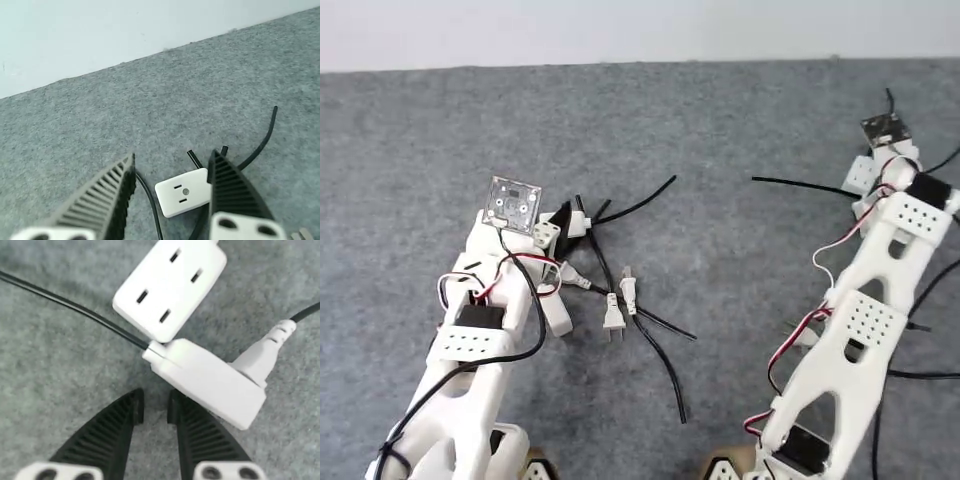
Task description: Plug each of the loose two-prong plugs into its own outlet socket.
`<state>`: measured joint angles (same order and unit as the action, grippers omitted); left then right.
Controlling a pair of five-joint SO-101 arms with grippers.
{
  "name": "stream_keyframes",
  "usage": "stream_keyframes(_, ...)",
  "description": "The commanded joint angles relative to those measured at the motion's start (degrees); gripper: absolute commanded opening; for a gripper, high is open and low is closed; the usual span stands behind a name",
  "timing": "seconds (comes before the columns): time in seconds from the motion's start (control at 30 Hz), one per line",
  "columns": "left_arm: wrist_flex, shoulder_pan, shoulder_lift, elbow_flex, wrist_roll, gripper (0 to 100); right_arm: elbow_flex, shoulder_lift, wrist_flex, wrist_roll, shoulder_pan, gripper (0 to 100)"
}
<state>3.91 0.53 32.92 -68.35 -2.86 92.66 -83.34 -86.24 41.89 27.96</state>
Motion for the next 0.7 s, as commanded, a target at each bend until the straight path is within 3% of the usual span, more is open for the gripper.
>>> stream_keyframes(0.0,-1.49,0.44,0.00,2.95,-0.97,23,1.85,0.13,-1.54,1.14,1.89,10.7)
stream_keyframes(0.33,-1.49,0.53,0.00,2.95,-0.97,23,3.60,1.98,-17.19,0.97,-3.38,10.9)
stream_keyframes(0.47,-1.49,0.53,0.00,2.95,-0.97,23,3.43,5.41,-17.01,-3.96,-3.30,10.9)
stream_keyframes(0.67,-1.49,0.53,0.00,2.95,-0.97,23,2.11,9.19,-17.10,-4.57,-3.03,10.6)
